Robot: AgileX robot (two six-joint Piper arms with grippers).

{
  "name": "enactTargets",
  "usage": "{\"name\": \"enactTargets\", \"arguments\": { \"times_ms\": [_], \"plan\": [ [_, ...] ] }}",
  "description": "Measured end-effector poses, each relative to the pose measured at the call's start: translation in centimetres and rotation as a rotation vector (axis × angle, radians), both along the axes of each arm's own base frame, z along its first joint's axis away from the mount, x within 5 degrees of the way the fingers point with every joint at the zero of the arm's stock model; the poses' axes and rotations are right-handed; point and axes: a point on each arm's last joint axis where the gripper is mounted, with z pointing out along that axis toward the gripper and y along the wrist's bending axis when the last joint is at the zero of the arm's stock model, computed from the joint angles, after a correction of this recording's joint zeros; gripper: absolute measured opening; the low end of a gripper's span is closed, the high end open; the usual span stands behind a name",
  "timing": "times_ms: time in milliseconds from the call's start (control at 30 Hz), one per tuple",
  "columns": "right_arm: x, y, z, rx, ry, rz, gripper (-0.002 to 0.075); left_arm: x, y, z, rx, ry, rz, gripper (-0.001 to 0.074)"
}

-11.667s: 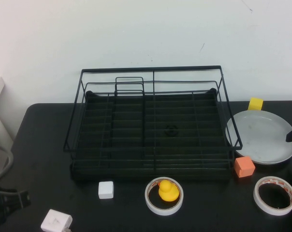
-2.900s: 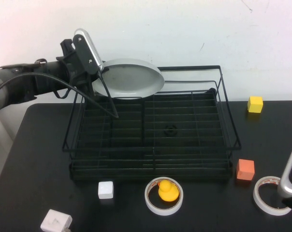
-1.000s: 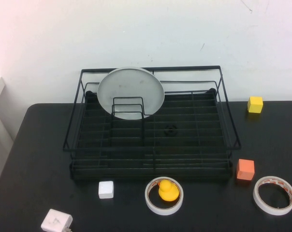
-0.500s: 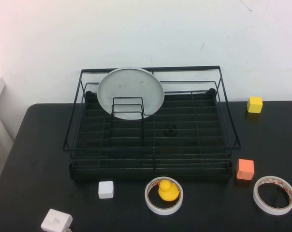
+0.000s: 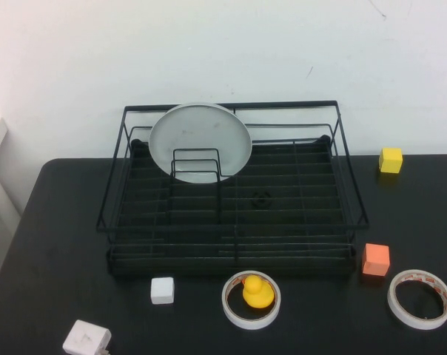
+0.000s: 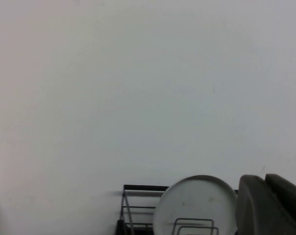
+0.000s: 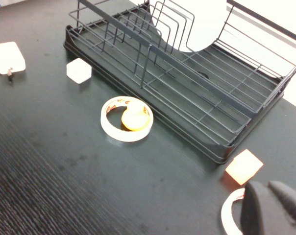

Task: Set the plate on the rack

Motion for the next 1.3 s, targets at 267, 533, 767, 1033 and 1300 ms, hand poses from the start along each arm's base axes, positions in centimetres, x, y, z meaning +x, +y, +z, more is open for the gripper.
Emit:
{"name": "enactTargets", "arguments": {
  "times_ms": [267, 533, 767, 1033, 1300],
  "plan": [
    [0.0, 0.0, 0.0, 0.002, 0.001, 0.001, -0.0002, 0.0, -0.1, 0.0, -0.033, 0.004, -0.025, 0.0],
    [0.0, 0.0, 0.0, 0.002, 0.001, 0.001, -0.0002, 0.0, -0.2, 0.0, -0.036, 0.006, -0.03, 0.0],
    [0.0, 0.0, 0.0, 0.002, 0.001, 0.001, -0.0002, 0.2, 0.5, -0.4, -0.037, 0.028, 0.05, 0.0],
    [0.0, 0.0, 0.0, 0.002, 0.001, 0.001, -0.0002, 0.7, 0.2, -4.0, -0.065, 0.292, 0.024, 0.0],
    [0.0, 0.0, 0.0, 0.002, 0.001, 0.001, -0.0002, 0.8, 0.4, -7.2, -0.062, 0.461, 0.056, 0.0]
  ]
}}
